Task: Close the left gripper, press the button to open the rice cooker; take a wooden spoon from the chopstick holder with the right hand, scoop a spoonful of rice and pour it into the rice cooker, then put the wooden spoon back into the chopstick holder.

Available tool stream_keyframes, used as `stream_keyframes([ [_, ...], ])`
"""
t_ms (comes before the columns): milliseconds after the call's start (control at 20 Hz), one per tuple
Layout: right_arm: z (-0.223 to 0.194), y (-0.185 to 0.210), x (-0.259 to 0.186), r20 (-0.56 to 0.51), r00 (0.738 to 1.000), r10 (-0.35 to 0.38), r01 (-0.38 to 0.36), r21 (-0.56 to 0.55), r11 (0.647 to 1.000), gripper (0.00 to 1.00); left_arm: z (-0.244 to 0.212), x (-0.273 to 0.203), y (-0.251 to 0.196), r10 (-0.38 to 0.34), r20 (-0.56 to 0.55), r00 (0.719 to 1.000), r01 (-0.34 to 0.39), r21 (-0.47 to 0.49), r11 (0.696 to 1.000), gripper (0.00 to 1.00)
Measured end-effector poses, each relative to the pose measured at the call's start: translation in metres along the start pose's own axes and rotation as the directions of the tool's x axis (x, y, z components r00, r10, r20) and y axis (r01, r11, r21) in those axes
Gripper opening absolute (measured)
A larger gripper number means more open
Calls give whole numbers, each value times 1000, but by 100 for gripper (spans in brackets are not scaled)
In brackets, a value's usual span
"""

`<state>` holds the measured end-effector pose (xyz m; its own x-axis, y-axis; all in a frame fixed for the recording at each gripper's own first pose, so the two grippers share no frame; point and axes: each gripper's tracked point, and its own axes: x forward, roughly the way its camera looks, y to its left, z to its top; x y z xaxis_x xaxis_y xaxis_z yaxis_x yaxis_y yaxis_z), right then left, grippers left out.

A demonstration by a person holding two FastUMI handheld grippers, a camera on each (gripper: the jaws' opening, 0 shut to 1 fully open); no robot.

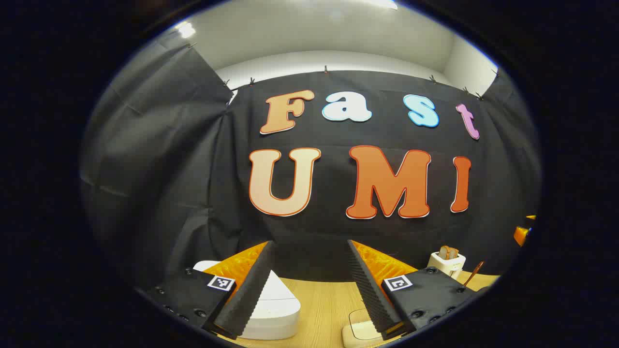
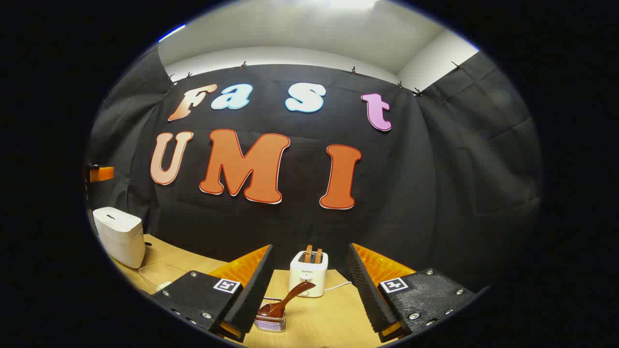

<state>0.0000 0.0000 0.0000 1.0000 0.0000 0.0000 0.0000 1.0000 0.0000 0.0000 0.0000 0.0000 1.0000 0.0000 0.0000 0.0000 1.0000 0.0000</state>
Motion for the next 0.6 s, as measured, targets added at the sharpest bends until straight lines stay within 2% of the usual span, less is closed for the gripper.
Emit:
stream_keyframes([
  [150, 3, 3, -1, 7, 1000, 6, -6, 1, 1000, 89, 3, -3, 14, 7, 1, 1000, -7, 49, 999, 94],
  [350, -1, 6, -2, 0, 1000, 20, -20, -4, 1000, 89, -4, 1, 11, -11, -20, 1000, 11, 17, 1000, 96],
  [450, -1, 8, -1, 2, 1000, 15, -15, -24, 1000, 91, -9, 5, 16, -12, -35, 999, 12, 7, 1000, 94],
  [500, -2, 11, 0, 0, 1000, 17, -17, -31, 999, 91, -10, 6, 17, -16, -44, 999, 16, 7, 1000, 96],
  [600, -5, 12, 2, -6, 1000, 24, -24, -30, 999, 89, -11, 8, 18, -17, -48, 999, 18, 25, 1000, 94],
])
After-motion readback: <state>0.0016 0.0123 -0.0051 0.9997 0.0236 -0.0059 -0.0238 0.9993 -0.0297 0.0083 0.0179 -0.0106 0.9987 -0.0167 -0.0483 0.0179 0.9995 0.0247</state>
